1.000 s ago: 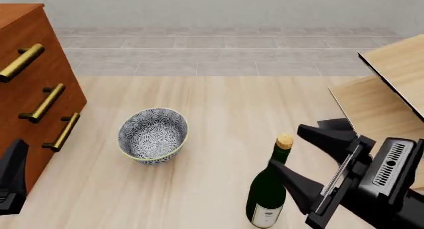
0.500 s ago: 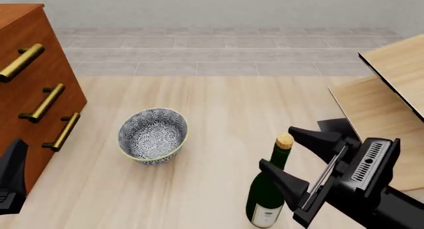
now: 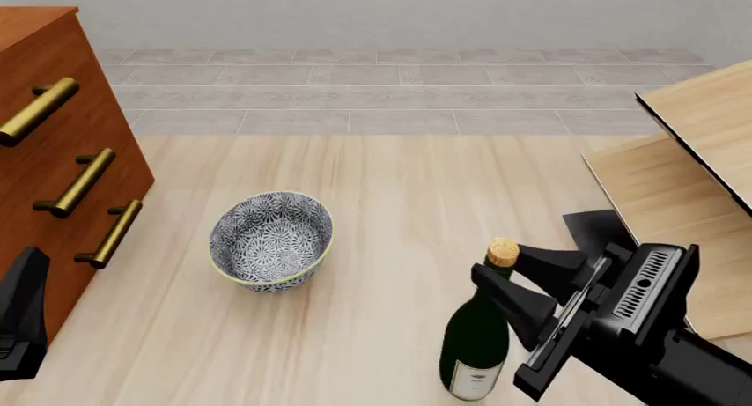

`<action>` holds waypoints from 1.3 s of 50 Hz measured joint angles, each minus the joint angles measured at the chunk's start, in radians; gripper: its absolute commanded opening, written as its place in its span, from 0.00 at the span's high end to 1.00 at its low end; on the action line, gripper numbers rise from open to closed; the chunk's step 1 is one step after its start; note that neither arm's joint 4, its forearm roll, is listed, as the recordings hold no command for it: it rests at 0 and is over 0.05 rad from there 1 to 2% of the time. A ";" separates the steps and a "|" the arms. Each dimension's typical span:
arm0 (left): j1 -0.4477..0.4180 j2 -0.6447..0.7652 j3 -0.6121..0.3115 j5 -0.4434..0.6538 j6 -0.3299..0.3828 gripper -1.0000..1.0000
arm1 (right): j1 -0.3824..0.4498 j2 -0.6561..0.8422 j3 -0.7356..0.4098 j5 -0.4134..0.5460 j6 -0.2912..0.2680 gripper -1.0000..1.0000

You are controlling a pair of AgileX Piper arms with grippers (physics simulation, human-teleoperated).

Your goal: Put the wine bottle on the wine rack.

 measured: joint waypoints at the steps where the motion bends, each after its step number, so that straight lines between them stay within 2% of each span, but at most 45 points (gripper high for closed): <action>1: 0.000 0.000 0.000 0.000 0.000 0.00 | 0.000 0.000 0.000 0.001 -0.001 1.00; 20: 0.000 0.000 0.003 -0.001 0.001 0.00 | -0.002 -0.015 -0.004 0.021 -0.007 1.00; 34: -0.004 0.000 -0.004 0.003 -0.004 0.00 | -0.003 -0.122 -0.065 0.148 -0.028 1.00; 43: -0.009 0.000 -0.015 0.008 -0.005 0.00 | -0.018 -0.191 -0.128 0.248 -0.023 1.00; 58: -0.013 0.000 -0.026 0.006 -0.015 0.00 | -0.139 -0.235 -0.290 0.408 0.011 1.00; 65: -0.007 0.000 -0.025 0.000 -0.023 0.00 | -0.201 -0.228 -0.380 0.483 0.050 1.00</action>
